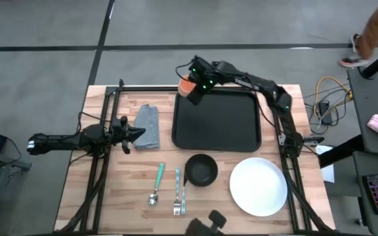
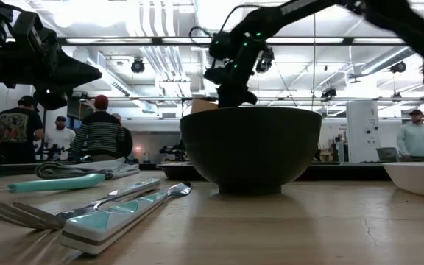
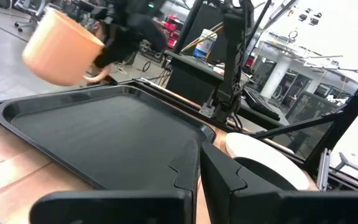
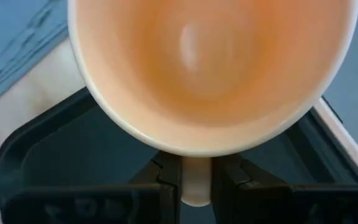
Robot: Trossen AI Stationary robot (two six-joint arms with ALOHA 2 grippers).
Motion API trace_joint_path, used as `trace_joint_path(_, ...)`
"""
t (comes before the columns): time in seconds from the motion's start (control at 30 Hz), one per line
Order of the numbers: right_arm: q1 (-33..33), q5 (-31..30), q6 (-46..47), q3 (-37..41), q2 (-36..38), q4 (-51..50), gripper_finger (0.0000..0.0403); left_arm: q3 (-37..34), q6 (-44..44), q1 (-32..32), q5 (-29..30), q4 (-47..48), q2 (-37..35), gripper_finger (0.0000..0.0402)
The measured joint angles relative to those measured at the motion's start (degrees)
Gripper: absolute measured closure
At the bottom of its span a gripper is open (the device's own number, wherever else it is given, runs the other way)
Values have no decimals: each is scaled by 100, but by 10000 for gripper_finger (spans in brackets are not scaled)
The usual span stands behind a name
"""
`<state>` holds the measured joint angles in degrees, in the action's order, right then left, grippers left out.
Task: Set up tray
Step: Put the yellow mug on the black tray
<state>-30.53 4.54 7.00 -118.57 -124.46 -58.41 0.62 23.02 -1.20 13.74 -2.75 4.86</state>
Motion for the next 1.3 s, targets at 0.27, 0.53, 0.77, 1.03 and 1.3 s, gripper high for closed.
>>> trace_joint_path(0.27,-155,110,-43,-1485,-1015,-1224,365,0,-1,-1,-1,1,4,402)
trace_joint_path(0.53,-157,154,-57,-1042,-980,-1182,365,0,-1,-3,2,1,9,401)
trace_joint_path(0.77,-49,145,-98,-946,-976,-653,365,0,-1,-3,2,0,9,402)
trace_joint_path(1.03,-39,-22,-162,-544,-973,-636,365,0,-1,-3,5,-1,9,402)
trace_joint_path(1.3,-35,-1,-118,-156,-967,-297,364,0,0,-3,7,0,9,402)
